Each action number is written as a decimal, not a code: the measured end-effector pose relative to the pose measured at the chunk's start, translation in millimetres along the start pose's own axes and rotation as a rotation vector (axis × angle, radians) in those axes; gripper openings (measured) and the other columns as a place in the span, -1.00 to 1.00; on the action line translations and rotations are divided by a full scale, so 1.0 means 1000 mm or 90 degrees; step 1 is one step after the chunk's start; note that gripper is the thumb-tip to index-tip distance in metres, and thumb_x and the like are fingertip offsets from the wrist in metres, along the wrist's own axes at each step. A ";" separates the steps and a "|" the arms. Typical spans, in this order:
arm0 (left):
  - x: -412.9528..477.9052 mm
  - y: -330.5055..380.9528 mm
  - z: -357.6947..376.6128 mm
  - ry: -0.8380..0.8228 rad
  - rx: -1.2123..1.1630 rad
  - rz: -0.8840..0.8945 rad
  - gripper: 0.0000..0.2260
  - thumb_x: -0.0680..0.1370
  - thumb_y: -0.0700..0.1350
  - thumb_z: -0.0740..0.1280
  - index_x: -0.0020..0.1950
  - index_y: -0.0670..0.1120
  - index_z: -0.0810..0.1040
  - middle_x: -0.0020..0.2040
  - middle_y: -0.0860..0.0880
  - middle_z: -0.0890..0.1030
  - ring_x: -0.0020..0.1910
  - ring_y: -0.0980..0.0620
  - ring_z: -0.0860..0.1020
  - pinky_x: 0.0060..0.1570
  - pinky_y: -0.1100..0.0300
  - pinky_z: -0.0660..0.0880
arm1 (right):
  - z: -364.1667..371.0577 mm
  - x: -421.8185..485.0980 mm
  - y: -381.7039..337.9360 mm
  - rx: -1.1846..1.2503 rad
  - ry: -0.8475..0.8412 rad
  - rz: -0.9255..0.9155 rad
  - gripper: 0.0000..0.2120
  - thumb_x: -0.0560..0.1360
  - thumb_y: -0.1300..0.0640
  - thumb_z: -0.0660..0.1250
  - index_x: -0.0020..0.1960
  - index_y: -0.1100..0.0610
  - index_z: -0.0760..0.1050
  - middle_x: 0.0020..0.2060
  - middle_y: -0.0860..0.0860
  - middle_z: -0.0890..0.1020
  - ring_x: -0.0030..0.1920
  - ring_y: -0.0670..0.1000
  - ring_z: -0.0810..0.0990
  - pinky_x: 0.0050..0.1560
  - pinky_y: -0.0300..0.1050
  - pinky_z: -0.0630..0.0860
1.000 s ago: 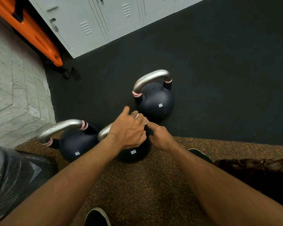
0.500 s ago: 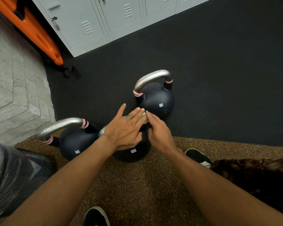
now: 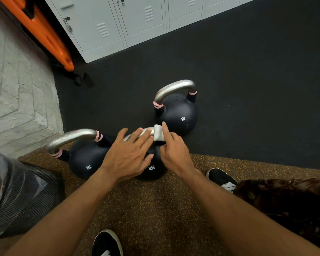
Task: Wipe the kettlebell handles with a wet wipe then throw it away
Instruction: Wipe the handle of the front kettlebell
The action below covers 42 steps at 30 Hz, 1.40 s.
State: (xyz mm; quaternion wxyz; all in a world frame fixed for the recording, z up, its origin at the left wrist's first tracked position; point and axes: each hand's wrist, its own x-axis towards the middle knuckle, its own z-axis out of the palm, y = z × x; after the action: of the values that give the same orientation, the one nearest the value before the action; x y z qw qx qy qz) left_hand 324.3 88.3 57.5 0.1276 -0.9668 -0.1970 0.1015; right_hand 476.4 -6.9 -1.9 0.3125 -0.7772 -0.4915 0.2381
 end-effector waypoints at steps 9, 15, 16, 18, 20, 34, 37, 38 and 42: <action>0.001 -0.001 0.002 0.047 -0.115 -0.075 -0.49 0.59 0.09 0.09 0.42 -0.13 0.50 0.40 -0.10 0.54 0.35 -0.02 0.53 0.33 -0.13 0.35 | 0.014 -0.001 -0.026 0.108 -0.055 0.063 -0.28 0.59 0.21 0.12 0.60 0.17 -0.23 0.61 0.10 -0.12 0.60 0.05 -0.09 0.57 0.14 -0.02; -0.002 -0.004 0.003 0.046 -0.138 -0.073 -0.50 0.58 0.06 0.07 0.44 -0.10 0.48 0.43 -0.07 0.51 0.36 0.01 0.52 0.32 -0.11 0.34 | 0.017 -0.007 -0.025 0.128 -0.061 0.051 -0.28 0.60 0.19 0.12 0.61 0.11 -0.24 0.61 0.07 -0.12 0.59 0.09 -0.04 0.56 0.14 0.07; -0.002 -0.005 0.002 0.045 -0.141 -0.074 -0.50 0.58 0.06 0.07 0.44 -0.10 0.48 0.43 -0.07 0.51 0.37 0.02 0.52 0.32 -0.10 0.34 | 0.016 -0.006 -0.025 0.139 -0.057 0.083 -0.28 0.60 0.17 0.13 0.61 0.10 -0.23 0.61 0.06 -0.10 0.58 0.13 0.05 0.53 0.18 0.15; -0.002 -0.005 0.001 0.043 -0.149 -0.078 -0.50 0.58 0.05 0.06 0.44 -0.09 0.48 0.43 -0.07 0.50 0.37 0.03 0.51 0.32 -0.10 0.34 | 0.016 -0.007 -0.027 0.139 -0.050 0.083 -0.27 0.59 0.16 0.14 0.61 0.10 -0.23 0.61 0.06 -0.10 0.57 0.16 0.08 0.50 0.22 0.21; -0.002 -0.006 0.000 0.041 -0.166 -0.081 -0.50 0.58 0.04 0.05 0.44 -0.09 0.48 0.43 -0.06 0.51 0.37 0.03 0.51 0.33 -0.11 0.34 | 0.019 -0.013 -0.028 0.109 -0.058 0.011 -0.26 0.58 0.20 0.14 0.60 0.11 -0.25 0.61 0.08 -0.15 0.60 0.07 -0.11 0.57 0.15 0.04; -0.001 -0.011 -0.003 0.035 -0.231 -0.087 -0.46 0.58 0.09 -0.01 0.50 -0.04 0.42 0.48 -0.01 0.45 0.44 0.09 0.43 0.40 -0.08 0.28 | 0.037 -0.017 -0.033 0.223 -0.046 0.115 -0.22 0.61 0.15 0.13 0.58 0.00 -0.36 0.60 -0.03 -0.24 0.58 0.14 0.03 0.51 0.17 0.21; -0.002 -0.011 -0.002 0.039 -0.236 -0.089 -0.45 0.58 0.10 -0.01 0.50 -0.03 0.42 0.49 -0.01 0.44 0.45 0.09 0.42 0.40 -0.08 0.27 | 0.039 -0.010 -0.034 0.236 -0.019 0.155 -0.25 0.62 0.16 0.14 0.59 0.02 -0.30 0.61 -0.01 -0.14 0.55 0.14 0.17 0.48 0.14 0.26; -0.002 -0.011 -0.001 0.040 -0.237 -0.089 -0.46 0.58 0.10 0.00 0.50 -0.03 0.42 0.49 -0.01 0.44 0.45 0.09 0.42 0.40 -0.08 0.27 | 0.037 -0.008 -0.030 0.221 -0.006 0.151 -0.28 0.61 0.18 0.13 0.60 0.02 -0.24 0.62 0.00 -0.08 0.54 0.13 0.20 0.47 0.15 0.27; -0.003 -0.012 0.002 0.032 -0.228 -0.082 -0.47 0.59 0.10 0.01 0.50 -0.03 0.41 0.50 -0.01 0.43 0.45 0.08 0.42 0.41 -0.10 0.26 | 0.007 0.015 -0.009 0.138 -0.015 0.099 -0.40 0.56 0.29 0.11 0.56 -0.01 0.18 0.46 0.04 0.40 0.42 0.07 0.40 0.43 0.12 0.35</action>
State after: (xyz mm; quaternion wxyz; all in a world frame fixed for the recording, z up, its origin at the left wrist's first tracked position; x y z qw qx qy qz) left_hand 316.7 97.8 59.7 -0.0353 -0.9616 -0.2702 0.0321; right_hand 472.7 11.5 -1.1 0.3691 -0.7719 -0.4049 0.3224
